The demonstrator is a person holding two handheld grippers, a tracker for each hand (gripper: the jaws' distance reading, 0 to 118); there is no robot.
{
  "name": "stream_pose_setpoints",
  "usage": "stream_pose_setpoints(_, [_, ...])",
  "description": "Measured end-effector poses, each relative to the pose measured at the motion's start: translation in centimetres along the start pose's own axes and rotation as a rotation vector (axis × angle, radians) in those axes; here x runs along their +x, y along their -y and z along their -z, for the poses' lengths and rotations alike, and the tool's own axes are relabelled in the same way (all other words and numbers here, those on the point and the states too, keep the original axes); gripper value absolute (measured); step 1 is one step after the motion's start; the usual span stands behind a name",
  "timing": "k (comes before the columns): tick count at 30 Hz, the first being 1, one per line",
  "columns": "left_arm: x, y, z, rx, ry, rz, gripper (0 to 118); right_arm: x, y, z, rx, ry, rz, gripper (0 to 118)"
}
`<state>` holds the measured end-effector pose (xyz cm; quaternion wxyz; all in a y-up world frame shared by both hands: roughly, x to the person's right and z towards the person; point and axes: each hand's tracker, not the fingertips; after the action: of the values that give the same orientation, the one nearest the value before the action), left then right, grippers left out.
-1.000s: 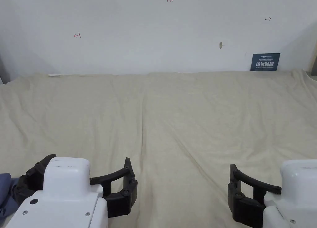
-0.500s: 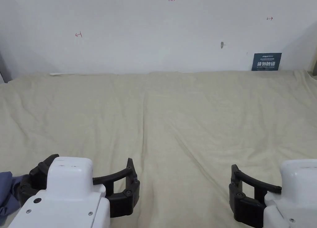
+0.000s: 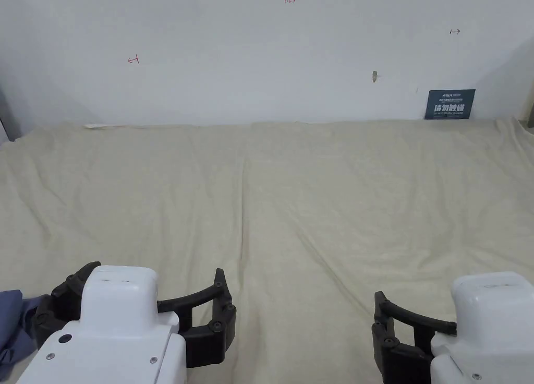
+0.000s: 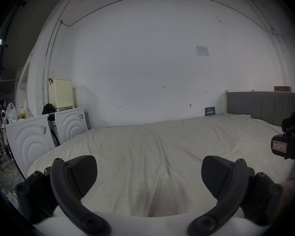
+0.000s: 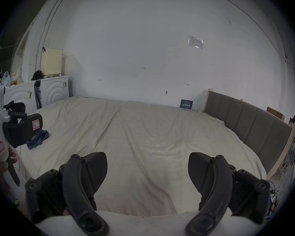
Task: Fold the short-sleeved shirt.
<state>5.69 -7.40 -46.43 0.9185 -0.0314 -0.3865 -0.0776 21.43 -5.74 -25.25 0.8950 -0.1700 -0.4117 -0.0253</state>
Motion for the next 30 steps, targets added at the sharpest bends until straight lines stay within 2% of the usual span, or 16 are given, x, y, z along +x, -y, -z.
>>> stream_pose_setpoints(7, [0.2,0.0,0.1,-0.004,0.005,0.008,118,-0.2,-0.2,0.3,-0.052,-0.014,-0.006,100])
stream_pose_setpoints(11, [0.3,0.0,0.2,-0.007,0.008,0.009,118,0.1,-0.4,0.4,-0.071,-0.042,0.013,100])
stream_pose_setpoints(21, [0.1,-0.1,0.4,-0.012,0.006,0.002,118,1.0,-0.4,1.0,-0.096,-0.02,0.071,100])
stream_pose_setpoints(30, [0.2,-0.1,0.6,-0.015,0.009,0.0,118,0.8,-0.2,1.1,-0.091,-0.003,0.031,100])
